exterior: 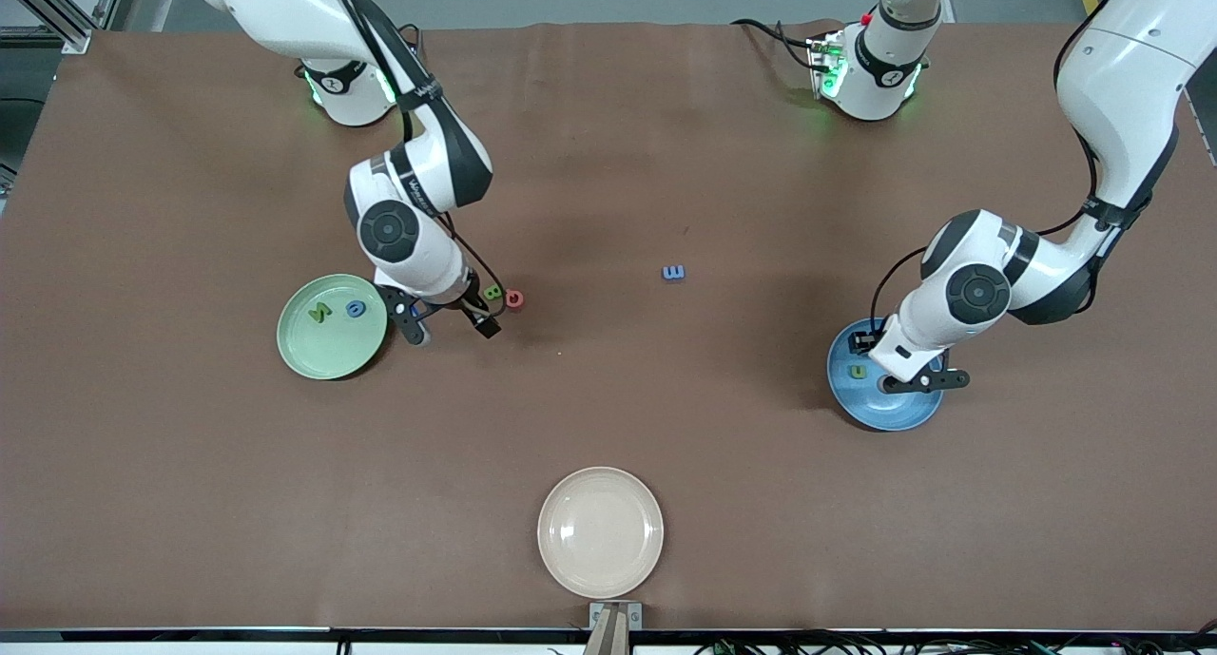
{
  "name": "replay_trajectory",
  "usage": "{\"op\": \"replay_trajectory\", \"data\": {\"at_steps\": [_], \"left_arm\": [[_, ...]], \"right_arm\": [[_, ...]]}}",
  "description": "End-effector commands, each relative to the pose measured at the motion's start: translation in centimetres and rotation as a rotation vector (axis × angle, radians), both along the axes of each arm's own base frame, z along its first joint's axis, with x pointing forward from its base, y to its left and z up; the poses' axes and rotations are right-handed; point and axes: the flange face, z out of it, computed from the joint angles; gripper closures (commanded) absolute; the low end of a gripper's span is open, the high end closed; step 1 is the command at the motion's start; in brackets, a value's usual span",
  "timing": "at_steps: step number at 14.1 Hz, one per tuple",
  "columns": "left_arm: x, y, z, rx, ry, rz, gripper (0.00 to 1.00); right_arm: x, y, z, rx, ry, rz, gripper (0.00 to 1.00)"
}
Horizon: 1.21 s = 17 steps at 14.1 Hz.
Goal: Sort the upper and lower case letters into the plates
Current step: 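Grasp the green B with the right gripper while the left gripper reaches m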
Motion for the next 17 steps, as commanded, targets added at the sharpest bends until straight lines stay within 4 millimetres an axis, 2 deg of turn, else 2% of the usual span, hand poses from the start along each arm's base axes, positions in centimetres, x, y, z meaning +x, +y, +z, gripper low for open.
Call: {"op": "replay_trajectory", "data": {"at_steps": [1,3,6,8,11,12,14,17], "left_arm": [[-0.6,-4.4,4.1,0.024,0.006,-0.021,0.0],[-1.6,-9.0,5.7,-0.018,0.004,0.026,0.0],[-4.3,-18.3,6.9,-0.034,-0.018,0.031,0.0],[-6.2,-22.8,6.6,-0.046,-0.017,0.048,0.0],[-8.9,-28.7,5.9,-0.075,-0.011,0.079,0.0],[-9.8,-30.1,5.4,-0.084,-0.015,0.096,0.0],[-10.7,-31.9,3.0,-0.088,-0.046,0.13,0.0],[-11.6,-33.0,-0.5,-0.079,-0.08,0.151,0.0]], "right_arm": [[-0.6,-0.1,-1.3,-0.035,-0.003,0.017,0.0],[-1.6,0.4,-2.4,-0.046,0.008,0.037,0.0],[-3.0,-0.1,-4.2,-0.042,-0.017,0.043,0.0],[-4.4,0.4,-5.2,-0.041,-0.026,0.061,0.04],[-5.0,0.5,-6.2,-0.05,-0.014,0.067,0.1],[-5.1,0.5,-6.6,-0.054,-0.009,0.068,0.13],[-5.3,0.7,-6.9,-0.056,-0.007,0.071,0.18],[-5.7,1.2,-7.0,-0.058,-0.005,0.081,0.37]]}}
